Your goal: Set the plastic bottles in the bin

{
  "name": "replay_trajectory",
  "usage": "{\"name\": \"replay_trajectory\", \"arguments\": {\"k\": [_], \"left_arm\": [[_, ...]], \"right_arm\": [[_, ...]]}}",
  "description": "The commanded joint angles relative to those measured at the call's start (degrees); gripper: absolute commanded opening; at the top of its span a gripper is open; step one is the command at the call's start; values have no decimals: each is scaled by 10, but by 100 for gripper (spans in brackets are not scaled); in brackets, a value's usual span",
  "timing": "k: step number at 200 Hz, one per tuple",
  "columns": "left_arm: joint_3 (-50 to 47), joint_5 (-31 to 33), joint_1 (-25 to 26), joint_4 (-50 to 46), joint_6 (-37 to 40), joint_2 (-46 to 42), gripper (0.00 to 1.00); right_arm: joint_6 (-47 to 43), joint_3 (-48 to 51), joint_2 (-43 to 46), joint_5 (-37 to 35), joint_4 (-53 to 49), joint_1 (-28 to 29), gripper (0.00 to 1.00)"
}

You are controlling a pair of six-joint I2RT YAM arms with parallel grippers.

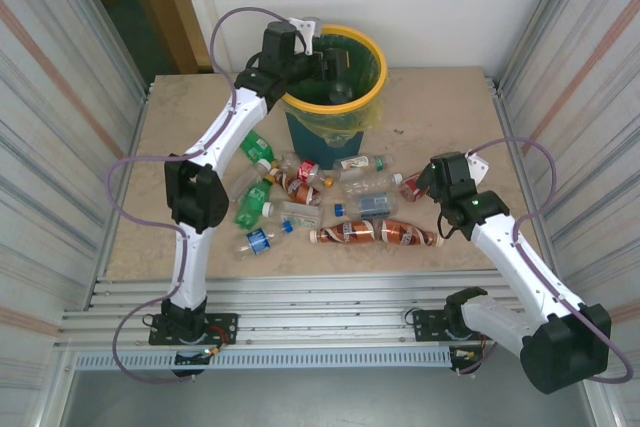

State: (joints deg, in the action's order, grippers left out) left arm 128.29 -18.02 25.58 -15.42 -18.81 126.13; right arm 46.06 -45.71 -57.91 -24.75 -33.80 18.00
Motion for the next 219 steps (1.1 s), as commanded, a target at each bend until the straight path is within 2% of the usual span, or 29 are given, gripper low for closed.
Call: {"name": "replay_trajectory", "arguments": {"k": [1,74,92,125,158,219], "left_arm": [[23,-3,1,-6,14,1,84],[28,9,1,-3,50,-57,95],[26,11,0,-6,62,-95,99],[-12,26,0,-5,84,-158,99],[-125,76,1,23,107,-257,99],[-424,210,-1,108,124,-479,99]], "right_arm": [[11,7,4,13,13,-3,98],[8,13,-25,43,44,-10,98],[8,13,-36,52,51,-14,98],[8,14,-59,70,66,-21,98],[5,13,-86,101,86,-35,98],[-1,0,-143,135,109,-47,98]]}}
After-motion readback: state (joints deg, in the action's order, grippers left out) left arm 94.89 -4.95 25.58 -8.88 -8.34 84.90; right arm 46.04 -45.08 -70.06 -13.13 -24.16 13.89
